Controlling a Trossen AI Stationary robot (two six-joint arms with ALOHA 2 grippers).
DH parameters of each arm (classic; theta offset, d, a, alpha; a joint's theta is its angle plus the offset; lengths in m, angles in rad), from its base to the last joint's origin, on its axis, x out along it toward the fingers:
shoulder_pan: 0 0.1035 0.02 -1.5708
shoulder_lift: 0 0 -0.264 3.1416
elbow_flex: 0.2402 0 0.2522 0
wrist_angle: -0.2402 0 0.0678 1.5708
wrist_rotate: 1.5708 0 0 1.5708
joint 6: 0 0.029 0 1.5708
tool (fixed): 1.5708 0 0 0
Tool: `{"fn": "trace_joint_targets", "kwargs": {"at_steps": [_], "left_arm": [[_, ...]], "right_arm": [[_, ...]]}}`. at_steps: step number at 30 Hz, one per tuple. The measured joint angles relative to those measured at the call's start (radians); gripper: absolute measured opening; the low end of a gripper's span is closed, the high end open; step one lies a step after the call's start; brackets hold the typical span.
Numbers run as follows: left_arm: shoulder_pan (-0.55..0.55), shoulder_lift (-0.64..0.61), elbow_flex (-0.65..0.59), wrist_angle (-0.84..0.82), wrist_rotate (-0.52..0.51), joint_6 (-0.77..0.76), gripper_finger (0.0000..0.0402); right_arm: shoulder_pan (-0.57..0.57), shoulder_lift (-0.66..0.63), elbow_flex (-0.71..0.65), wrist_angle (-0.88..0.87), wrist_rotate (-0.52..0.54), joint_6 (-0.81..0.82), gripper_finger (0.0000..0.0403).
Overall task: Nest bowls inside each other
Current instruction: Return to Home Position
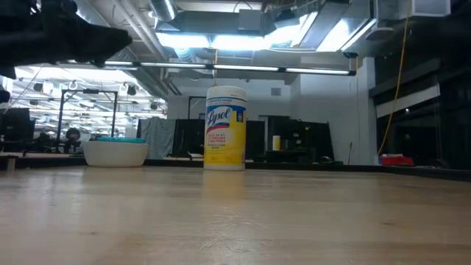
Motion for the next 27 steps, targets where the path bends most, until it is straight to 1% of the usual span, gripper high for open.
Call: {"fn": "trace_joint_targets", "kwargs": {"at_steps": [3, 5, 8, 10, 12, 13, 15, 18, 21, 23, 25, 27], "left_arm": [[-0.023, -0.001, 0.0, -0.001, 0.086, 0.011, 0.0143], [-0.045, -0.002, 0.0, 0.001, 0.119, 0.01, 0.0143], [-0.088, 0.003, 0.0, -0.001, 0.111, 0.013, 0.0143], [-0.126, 0.013, 0.0, -0.001, 0.085, 0.021, 0.0143], [-0.166, 0.025, 0.0, -0.001, 0.03, 0.04, 0.0143], [-0.186, 0.032, 0.0, -0.001, -0.003, 0.054, 0.0143], [-0.222, 0.048, 0.0, -0.002, -0.073, 0.088, 0.0143], [-0.26, 0.069, 0.0, -0.012, -0.181, 0.129, 0.0143], [-0.272, 0.087, 0.0, -0.053, -0.302, 0.142, 0.0143], [-0.272, 0.098, 0.0, -0.082, -0.405, 0.12, 0.0143], [-0.271, 0.104, 0.0, -0.096, -0.521, 0.05, 0.0143], [-0.271, 0.109, 0.0, -0.129, -0.589, -0.03, 0.0143]], "right_arm": [[0.019, 0.005, -0.001, 0.031, 0.004, -0.019, 0.0175], [0.023, 0.031, -0.006, 0.083, 0.004, -0.065, 0.0177], [0.023, 0.057, -0.05, 0.148, 0.007, -0.093, 0.0178], [0.017, 0.064, -0.118, 0.232, 0.007, -0.092, 0.0176], [0.012, 0.066, -0.195, 0.331, -0.002, -0.079, 0.0171], [0.007, 0.073, -0.199, 0.308, -0.011, -0.048, 0.0168], [0.012, 0.098, -0.184, 0.31, 0.008, -0.024, 0.0161], [0.004, 0.117, -0.197, 0.264, 0.003, -0.024, 0.0151], [-0.03, 0.12, -0.199, 0.265, 0.004, -0.073, 0.014], [-0.065, 0.12, -0.199, 0.269, 0.004, -0.079, 0.0132], [-0.102, 0.12, -0.199, 0.3, -0.005, -0.036, 0.0125], [-0.12, 0.12, -0.199, 0.374, -0.077, 0.062, 0.0119]]}}
